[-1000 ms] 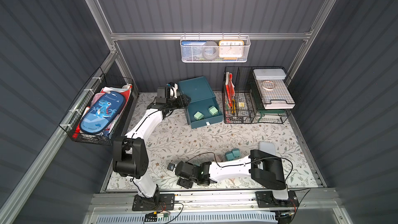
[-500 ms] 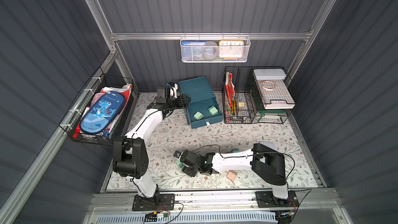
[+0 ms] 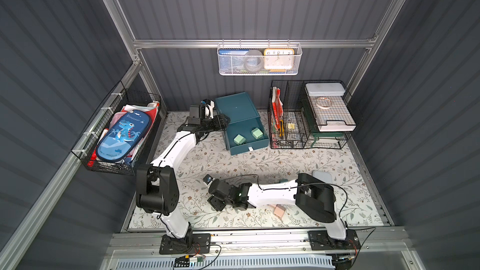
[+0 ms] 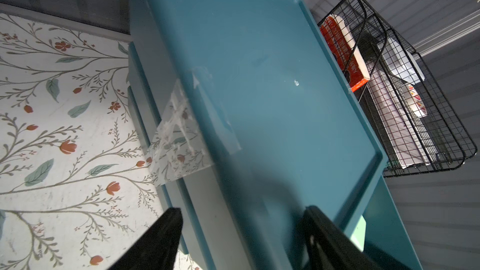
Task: Place the plugs into the drawer by color
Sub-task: Pick up the plug from the center of the board.
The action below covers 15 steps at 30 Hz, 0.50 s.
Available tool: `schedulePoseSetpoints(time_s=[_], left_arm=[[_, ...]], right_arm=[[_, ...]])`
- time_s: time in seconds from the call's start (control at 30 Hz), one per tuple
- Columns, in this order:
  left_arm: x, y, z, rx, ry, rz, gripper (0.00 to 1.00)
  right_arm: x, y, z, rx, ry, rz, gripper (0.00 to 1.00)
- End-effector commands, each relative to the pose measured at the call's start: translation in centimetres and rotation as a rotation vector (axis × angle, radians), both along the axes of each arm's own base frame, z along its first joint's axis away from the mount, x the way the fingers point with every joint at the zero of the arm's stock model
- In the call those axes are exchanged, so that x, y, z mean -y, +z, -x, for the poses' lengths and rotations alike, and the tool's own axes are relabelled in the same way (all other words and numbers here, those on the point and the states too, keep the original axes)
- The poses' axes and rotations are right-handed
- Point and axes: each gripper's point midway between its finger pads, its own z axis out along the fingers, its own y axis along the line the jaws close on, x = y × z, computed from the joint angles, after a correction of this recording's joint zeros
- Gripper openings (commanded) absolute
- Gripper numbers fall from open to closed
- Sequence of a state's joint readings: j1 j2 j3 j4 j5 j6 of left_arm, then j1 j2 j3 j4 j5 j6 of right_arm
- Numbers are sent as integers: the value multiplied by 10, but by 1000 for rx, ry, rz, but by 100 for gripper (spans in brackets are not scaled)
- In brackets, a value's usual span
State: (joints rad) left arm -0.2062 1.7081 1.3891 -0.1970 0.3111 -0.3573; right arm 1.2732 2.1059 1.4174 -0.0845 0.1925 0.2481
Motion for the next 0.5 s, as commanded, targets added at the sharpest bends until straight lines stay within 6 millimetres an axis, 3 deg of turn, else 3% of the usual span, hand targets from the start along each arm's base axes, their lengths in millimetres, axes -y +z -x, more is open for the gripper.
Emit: schedulePoseSetpoints(time_s=[0.0, 0.23, 0.47], left_arm=[[-3, -4, 10, -24, -8, -23, 78], [-2, -5, 9, -25, -9, -19, 78], [-2, -6, 9, -29, -8, -18, 78]], right_arm=[[3, -6, -6, -26, -61, 22, 69], [7, -18, -11, -34, -90, 40, 68], [9, -20, -12, -53, -88, 48, 50]])
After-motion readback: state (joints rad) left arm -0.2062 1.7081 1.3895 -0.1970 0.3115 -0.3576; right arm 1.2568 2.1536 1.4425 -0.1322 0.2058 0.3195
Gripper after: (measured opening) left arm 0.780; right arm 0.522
